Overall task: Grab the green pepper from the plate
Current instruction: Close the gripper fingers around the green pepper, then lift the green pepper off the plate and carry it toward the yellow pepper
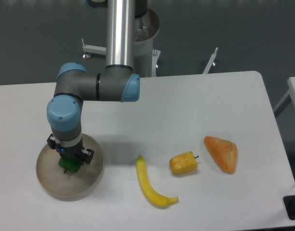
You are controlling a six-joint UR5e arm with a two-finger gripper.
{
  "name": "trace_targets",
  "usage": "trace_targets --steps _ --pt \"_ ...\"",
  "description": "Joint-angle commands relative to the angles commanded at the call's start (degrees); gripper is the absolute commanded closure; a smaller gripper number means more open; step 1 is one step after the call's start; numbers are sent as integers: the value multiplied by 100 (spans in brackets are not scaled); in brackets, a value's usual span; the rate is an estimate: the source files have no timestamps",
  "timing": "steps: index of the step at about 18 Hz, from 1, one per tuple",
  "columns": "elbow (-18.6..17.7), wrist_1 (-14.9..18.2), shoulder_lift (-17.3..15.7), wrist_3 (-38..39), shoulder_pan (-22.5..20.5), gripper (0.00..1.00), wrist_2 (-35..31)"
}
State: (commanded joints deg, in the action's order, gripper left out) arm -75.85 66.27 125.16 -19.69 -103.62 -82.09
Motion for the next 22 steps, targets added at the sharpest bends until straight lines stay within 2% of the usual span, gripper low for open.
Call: trace_targets --steps 12,19,20,22 --pt "79 26 -88 -62 -9 60 18" --pt "193 97 -272 -368 -88 60 -35" --pt "246 184 -281 -526 -131 60 -52" --pt "404 639 -343 -947 -281 60 -88"
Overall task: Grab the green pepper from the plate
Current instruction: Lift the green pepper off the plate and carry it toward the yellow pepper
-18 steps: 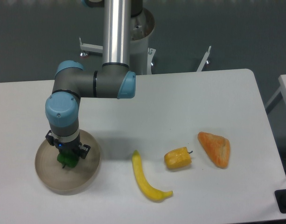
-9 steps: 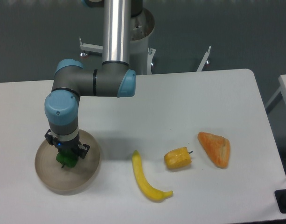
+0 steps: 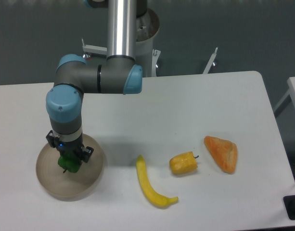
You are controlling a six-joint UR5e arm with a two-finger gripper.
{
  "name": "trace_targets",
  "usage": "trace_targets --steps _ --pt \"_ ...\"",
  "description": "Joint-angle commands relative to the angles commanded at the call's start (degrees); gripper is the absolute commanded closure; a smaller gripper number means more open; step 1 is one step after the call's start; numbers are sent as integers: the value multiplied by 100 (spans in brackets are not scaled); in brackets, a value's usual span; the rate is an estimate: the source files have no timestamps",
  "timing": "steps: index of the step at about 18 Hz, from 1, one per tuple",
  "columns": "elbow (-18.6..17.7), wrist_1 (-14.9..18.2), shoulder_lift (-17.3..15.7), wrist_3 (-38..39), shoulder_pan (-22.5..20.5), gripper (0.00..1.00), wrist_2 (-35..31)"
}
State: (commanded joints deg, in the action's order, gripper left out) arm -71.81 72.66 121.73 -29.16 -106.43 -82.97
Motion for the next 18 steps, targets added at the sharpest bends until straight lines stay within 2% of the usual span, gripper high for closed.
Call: trace_targets --steps 2,10,13,18 --pt "71 204 -61 -352 -202 60 -114" --pt "71 196 -229 -2276 -1212 60 -721" --pt "80 161 -185 -2813 -1634 60 -835" --pt "133 126 -123 -3384 -1995 60 -897"
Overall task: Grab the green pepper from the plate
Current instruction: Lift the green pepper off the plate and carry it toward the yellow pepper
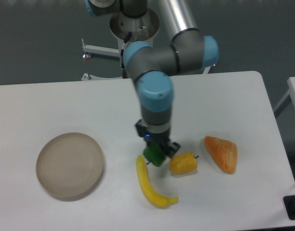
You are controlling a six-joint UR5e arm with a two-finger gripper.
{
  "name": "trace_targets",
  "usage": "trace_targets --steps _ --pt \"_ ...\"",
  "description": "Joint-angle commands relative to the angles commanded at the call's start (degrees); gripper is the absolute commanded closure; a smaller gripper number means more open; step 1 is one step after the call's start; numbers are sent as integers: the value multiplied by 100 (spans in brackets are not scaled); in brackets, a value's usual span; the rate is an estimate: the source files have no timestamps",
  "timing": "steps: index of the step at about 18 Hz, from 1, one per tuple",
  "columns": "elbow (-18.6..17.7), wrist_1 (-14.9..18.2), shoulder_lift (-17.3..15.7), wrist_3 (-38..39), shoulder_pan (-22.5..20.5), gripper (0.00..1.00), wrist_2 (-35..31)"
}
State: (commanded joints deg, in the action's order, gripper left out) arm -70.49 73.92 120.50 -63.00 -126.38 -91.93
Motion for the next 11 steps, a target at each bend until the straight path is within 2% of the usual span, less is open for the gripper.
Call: trace_targets --steps 5,11 --pt "158 44 79 -116 -159 60 0" --pt "158 44 79 -116 -159 60 9"
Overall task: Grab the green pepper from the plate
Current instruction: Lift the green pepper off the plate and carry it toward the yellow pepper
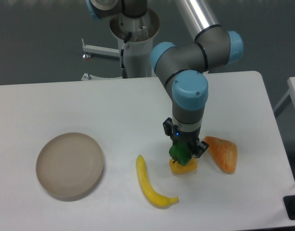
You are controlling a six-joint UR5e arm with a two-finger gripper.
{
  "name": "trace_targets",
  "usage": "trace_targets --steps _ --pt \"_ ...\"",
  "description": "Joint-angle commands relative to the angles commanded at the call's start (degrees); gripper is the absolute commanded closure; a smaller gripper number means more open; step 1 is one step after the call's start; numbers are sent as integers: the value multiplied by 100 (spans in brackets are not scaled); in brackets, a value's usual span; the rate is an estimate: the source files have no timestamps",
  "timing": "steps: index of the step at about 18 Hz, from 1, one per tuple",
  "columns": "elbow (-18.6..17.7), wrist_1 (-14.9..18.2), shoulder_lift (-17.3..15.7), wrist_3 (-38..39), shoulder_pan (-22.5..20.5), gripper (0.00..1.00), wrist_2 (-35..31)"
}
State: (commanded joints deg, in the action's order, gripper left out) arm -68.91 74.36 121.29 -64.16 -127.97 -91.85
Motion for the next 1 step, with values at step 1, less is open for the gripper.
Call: trace_targets --steps 1 --pt "9 0 0 -9 0 60 0"
